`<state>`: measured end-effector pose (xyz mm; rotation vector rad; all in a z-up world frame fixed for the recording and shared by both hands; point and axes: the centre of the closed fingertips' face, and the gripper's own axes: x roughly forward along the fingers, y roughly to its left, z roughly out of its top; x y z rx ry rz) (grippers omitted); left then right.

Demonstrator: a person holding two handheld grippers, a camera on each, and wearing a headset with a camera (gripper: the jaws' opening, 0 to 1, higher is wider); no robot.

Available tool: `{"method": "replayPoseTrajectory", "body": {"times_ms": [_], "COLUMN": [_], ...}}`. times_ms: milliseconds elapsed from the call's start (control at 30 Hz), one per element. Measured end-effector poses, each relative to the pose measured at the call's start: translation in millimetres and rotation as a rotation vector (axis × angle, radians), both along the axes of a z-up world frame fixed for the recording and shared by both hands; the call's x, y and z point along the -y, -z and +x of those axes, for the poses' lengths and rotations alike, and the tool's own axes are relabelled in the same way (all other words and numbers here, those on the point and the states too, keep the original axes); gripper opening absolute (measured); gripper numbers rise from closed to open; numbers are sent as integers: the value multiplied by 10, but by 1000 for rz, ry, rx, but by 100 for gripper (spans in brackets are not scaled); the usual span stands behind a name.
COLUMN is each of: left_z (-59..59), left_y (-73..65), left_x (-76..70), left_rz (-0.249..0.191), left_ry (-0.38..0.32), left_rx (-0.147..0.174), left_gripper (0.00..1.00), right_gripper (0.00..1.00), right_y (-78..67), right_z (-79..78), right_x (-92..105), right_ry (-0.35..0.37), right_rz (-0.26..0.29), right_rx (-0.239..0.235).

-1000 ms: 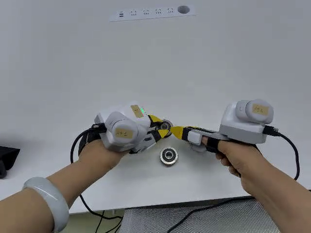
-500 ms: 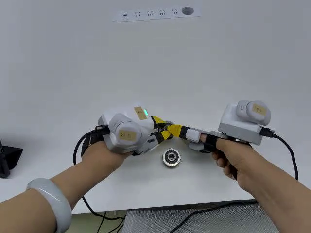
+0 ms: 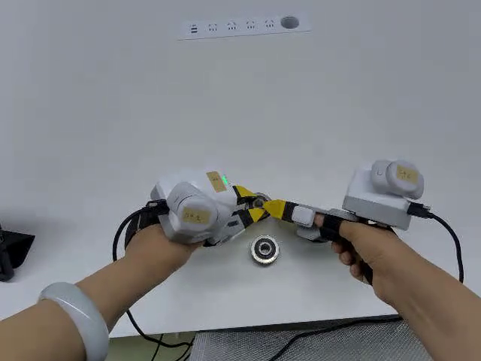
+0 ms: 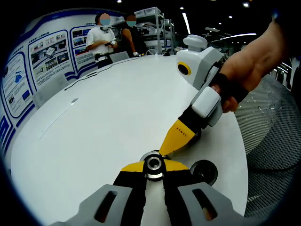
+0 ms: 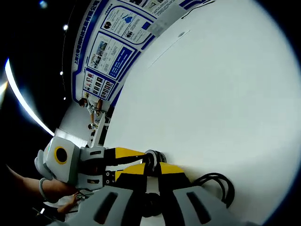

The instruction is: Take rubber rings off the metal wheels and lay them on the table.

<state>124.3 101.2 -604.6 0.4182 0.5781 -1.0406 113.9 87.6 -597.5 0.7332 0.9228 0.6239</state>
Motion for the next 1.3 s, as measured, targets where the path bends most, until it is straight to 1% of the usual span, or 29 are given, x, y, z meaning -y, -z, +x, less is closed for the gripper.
{"method": "replayPoseTrajectory", "body": {"times_ms": [167,333,400,633,1100,1300], "left_z": [-4,-5,-7,-8,-14,-18], "left_y": [-3,-1,-2,1,-4,-11], "left_x": [1,3,4,5,7,8], "left_rz": [-1,0,1,2,1,1], "left_ry": [0,-1,-1,-3,-3,-3], "left_rx": [0,0,-1,-4,-5,-5], "left_gripper": [13,13,13,13,13,13], "right_gripper": [5,2,2,2,1,1], "right_y": [40,33,35,17,-32,-99], "right_z": [13,21,24,27,23,21], "right_x": [14,25,21,8,-38,-100], "right_ry": [-22,-13,-14,-21,-35,-47], "right_rz": [-43,-41,-48,-68,-55,-26], "right_rx": [19,18,21,46,61,71]}}
